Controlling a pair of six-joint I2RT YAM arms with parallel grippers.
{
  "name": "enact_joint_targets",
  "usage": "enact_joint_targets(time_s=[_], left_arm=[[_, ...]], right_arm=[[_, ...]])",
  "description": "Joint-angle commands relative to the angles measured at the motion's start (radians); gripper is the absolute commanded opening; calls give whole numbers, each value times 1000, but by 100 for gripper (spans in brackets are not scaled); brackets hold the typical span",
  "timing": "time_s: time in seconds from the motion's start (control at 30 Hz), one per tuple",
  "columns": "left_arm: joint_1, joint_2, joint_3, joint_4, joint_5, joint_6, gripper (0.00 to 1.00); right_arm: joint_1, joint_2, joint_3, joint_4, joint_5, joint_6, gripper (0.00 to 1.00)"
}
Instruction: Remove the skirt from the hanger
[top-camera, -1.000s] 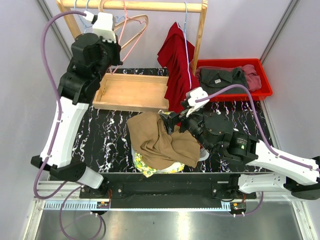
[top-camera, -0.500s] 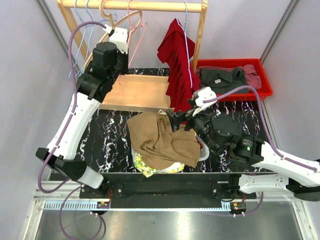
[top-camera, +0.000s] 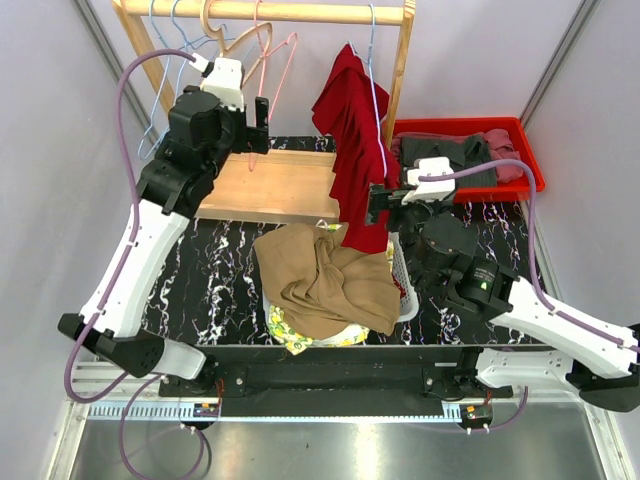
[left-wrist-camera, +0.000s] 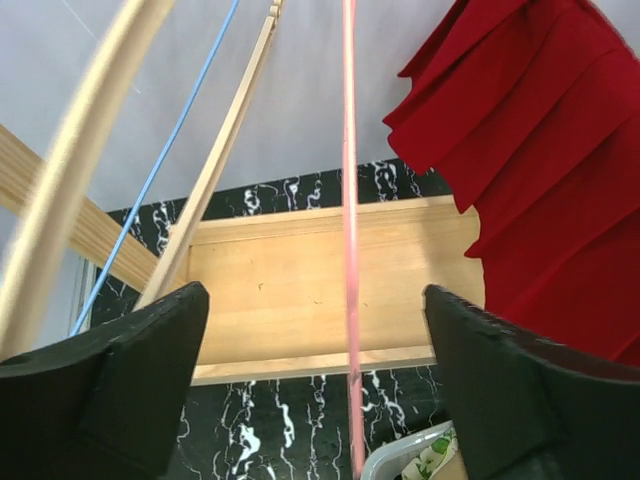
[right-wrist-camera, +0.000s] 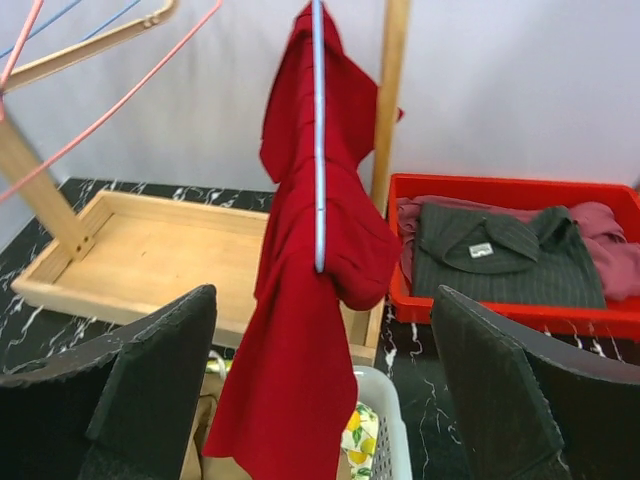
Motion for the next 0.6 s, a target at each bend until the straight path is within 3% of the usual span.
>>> enact_joint_targets(time_s=[0.0,0.2,0.37,0.47,0.57], left_arm=[[-24,-57,86,49,-14,-3,99],[-130,79,327,60,-22,22,99],[-256,182,400,92,-54,74,99],[-258,178,322,86,-53,58,99],[-258,112,196,92,-36,86,99]], right_arm=[[-6,-31,-48,133,150,6,95],[-44,-71,-151,337,186,-87,96],[-84,-24,-131,469,114,-213,96],[-194,91,38,417,7,-184,96],[-340,226,264,226,-155,-79,96]])
